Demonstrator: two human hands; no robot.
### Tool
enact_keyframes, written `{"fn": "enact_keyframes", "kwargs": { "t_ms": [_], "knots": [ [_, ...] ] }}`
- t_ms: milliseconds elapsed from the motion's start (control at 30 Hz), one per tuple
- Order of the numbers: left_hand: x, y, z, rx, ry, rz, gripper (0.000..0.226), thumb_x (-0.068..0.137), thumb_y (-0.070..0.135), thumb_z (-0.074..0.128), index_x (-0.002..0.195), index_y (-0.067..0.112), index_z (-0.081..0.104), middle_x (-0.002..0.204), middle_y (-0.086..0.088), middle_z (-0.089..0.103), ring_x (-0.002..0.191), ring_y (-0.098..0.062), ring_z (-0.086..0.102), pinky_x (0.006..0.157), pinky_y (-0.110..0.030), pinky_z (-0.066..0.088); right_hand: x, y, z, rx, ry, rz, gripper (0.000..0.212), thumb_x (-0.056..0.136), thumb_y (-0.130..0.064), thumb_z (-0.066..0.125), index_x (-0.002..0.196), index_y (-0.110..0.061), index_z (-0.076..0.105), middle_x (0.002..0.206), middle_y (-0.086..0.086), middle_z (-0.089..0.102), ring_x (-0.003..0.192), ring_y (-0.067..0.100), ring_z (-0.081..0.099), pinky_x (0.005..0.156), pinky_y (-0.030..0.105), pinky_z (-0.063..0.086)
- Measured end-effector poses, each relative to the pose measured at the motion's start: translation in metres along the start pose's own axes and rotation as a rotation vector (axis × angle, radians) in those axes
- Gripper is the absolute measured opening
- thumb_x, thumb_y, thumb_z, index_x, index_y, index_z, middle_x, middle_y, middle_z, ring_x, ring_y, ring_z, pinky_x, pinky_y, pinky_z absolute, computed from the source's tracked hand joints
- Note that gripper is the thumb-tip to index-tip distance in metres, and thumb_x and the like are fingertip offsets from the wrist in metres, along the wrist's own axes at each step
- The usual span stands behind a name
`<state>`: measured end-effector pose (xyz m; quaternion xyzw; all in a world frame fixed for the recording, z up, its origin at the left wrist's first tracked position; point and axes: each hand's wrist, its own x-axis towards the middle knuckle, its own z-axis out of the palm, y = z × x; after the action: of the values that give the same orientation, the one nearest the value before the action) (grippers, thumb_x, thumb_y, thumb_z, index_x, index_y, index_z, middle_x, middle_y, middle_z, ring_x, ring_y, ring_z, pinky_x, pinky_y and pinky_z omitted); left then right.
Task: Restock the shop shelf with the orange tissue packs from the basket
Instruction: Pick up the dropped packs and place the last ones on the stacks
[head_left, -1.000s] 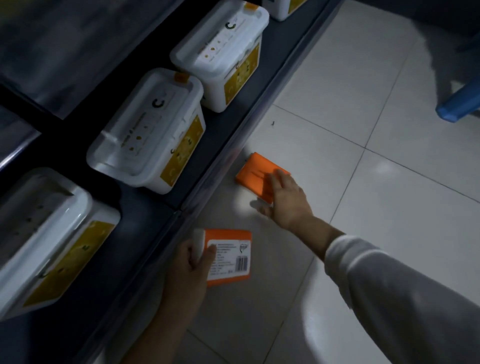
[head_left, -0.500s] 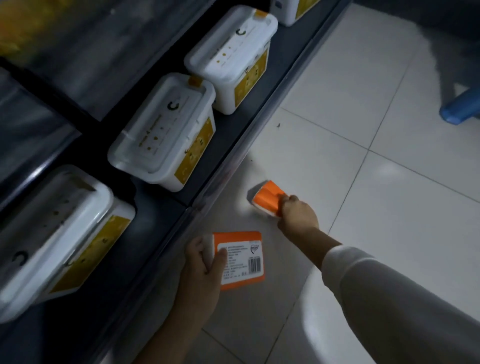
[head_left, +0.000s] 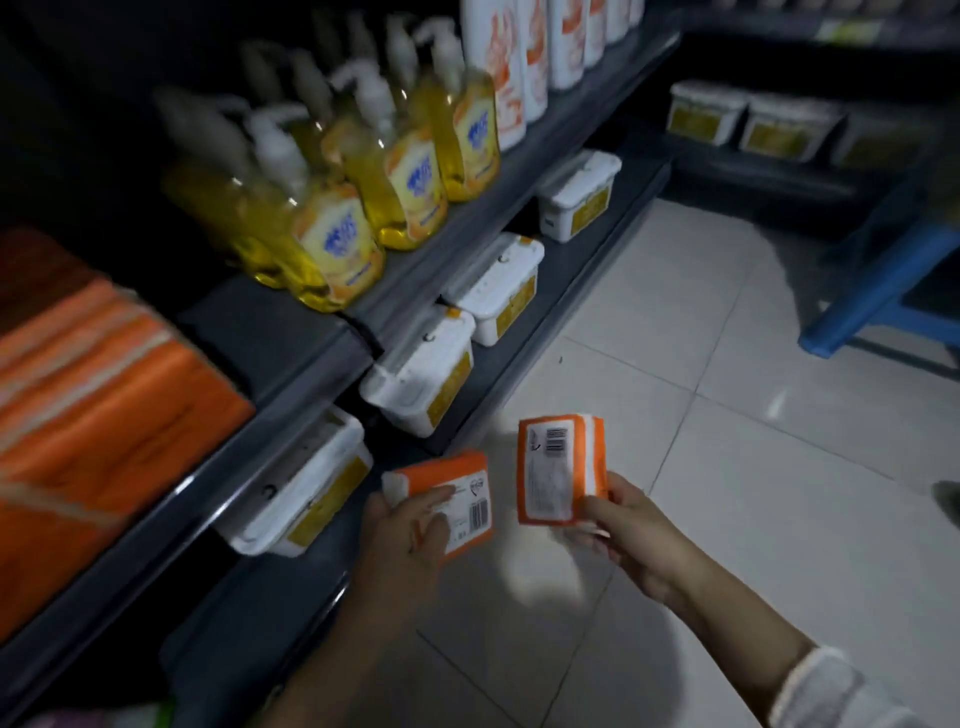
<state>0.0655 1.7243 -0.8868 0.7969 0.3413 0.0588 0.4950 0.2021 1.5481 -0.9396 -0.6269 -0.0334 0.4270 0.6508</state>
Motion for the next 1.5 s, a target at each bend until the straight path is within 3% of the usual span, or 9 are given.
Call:
{"fn": "enact_keyframes", "kwargs": {
  "t_ms": [167, 267, 367, 467, 700, 867, 1033, 1267, 1500],
  "knots": [
    [-0.053, 0.052, -0.048, -0.169, 0.083, 0.055, 0.012, 0.085, 0.042, 0.062, 0.088, 0.031, 0.067, 0.121, 0.008, 0.049, 0.106, -0.002, 0.051, 0.089, -0.02, 0.037, -0.061, -0.069, 0.07, -0.521, 0.096, -0.669, 0.045, 0.065, -0.013, 0.064, 0.105, -0.032, 0.061, 0.105, -0.005, 0.065, 0.096, 0.01, 0.06, 0.082, 0.022, 0.048],
    [-0.084, 0.064, -0.077, -0.329, 0.134, 0.096, 0.07, 0.058, 0.083, 0.06, 0.094, 0.024, 0.071, 0.109, -0.001, 0.068, 0.101, -0.016, 0.065, 0.096, -0.041, 0.047, -0.098, -0.09, 0.115, -0.856, 0.048, -1.004, 0.058, 0.066, -0.012, 0.062, 0.118, -0.035, 0.057, 0.117, -0.002, 0.058, 0.107, 0.013, 0.052, 0.091, 0.019, 0.04],
    [-0.121, 0.076, -0.108, -0.63, 0.197, 0.044, 0.054, 0.076, 0.055, 0.068, 0.112, 0.015, 0.065, 0.105, -0.009, 0.071, 0.098, -0.027, 0.067, 0.091, -0.045, 0.051, -0.134, -0.104, 0.155, -0.905, -0.083, -1.053, 0.06, 0.066, -0.004, 0.056, 0.12, -0.028, 0.062, 0.124, -0.004, 0.05, 0.116, 0.009, 0.044, 0.098, 0.014, 0.032],
    [-0.156, 0.083, -0.141, -0.7, 0.299, 0.081, 0.027, 0.089, 0.028, 0.06, 0.11, 0.012, 0.064, 0.099, -0.009, 0.068, 0.087, -0.023, 0.067, 0.069, -0.032, 0.052, -0.171, -0.123, 0.184, -0.744, -0.194, -0.961, 0.05, 0.064, -0.003, 0.054, 0.106, -0.027, 0.068, 0.121, -0.015, 0.05, 0.113, -0.014, 0.043, 0.091, 0.001, 0.032],
    [-0.223, 0.078, -0.207, -0.681, 0.445, 0.193, 0.015, 0.093, 0.026, 0.054, 0.101, 0.02, 0.064, 0.095, -0.004, 0.074, 0.092, -0.021, 0.068, 0.086, -0.035, 0.052, -0.221, -0.153, 0.241, -0.328, -0.294, -0.724, 0.042, 0.089, -0.001, 0.054, 0.107, -0.039, 0.049, 0.113, -0.023, 0.051, 0.108, -0.001, 0.05, 0.084, 0.018, 0.044],
    [-0.255, 0.059, -0.25, -0.273, 0.518, 0.201, 0.04, 0.056, 0.047, 0.066, 0.09, 0.026, 0.07, 0.137, 0.0, 0.049, 0.127, -0.008, 0.043, 0.105, -0.012, 0.029, -0.241, -0.155, 0.29, -0.538, -0.49, -0.796, 0.047, 0.088, -0.018, 0.061, 0.129, -0.035, 0.045, 0.127, -0.023, 0.049, 0.12, -0.008, 0.043, 0.097, 0.022, 0.04],
    [-0.279, 0.026, -0.287, -0.147, 0.568, 0.21, 0.023, 0.058, 0.04, 0.067, 0.079, 0.044, 0.06, 0.12, 0.028, 0.029, 0.121, 0.012, 0.024, 0.081, 0.012, 0.013, -0.253, -0.146, 0.349, -0.865, -0.741, -0.818, 0.049, 0.081, -0.01, 0.07, 0.114, -0.042, 0.051, 0.122, -0.02, 0.05, 0.111, -0.014, 0.046, 0.094, 0.009, 0.038],
    [-0.307, -0.036, -0.359, -0.267, 0.899, 0.248, 0.033, 0.071, 0.062, 0.048, 0.094, 0.045, 0.064, 0.137, 0.008, 0.046, 0.137, 0.004, 0.017, 0.095, 0.005, 0.015, -0.244, -0.12, 0.437, -0.545, -0.752, -0.556, 0.034, 0.072, 0.001, 0.075, 0.098, -0.018, 0.064, 0.092, 0.009, 0.062, 0.073, 0.014, 0.061, 0.067, 0.027, 0.049],
    [-0.329, -0.082, -0.433, -0.427, 1.45, 0.041, 0.069, 0.075, 0.067, 0.027, 0.12, 0.027, 0.062, 0.145, 0.003, 0.028, 0.143, -0.013, 0.016, 0.115, -0.042, 0.024, -0.25, -0.098, 0.543, -0.047, -0.672, 0.05, 0.01, 0.085, -0.007, 0.06, 0.095, -0.007, 0.058, 0.073, 0.011, 0.068, 0.061, 0.02, 0.066, 0.048, 0.026, 0.055]
  ]
}}
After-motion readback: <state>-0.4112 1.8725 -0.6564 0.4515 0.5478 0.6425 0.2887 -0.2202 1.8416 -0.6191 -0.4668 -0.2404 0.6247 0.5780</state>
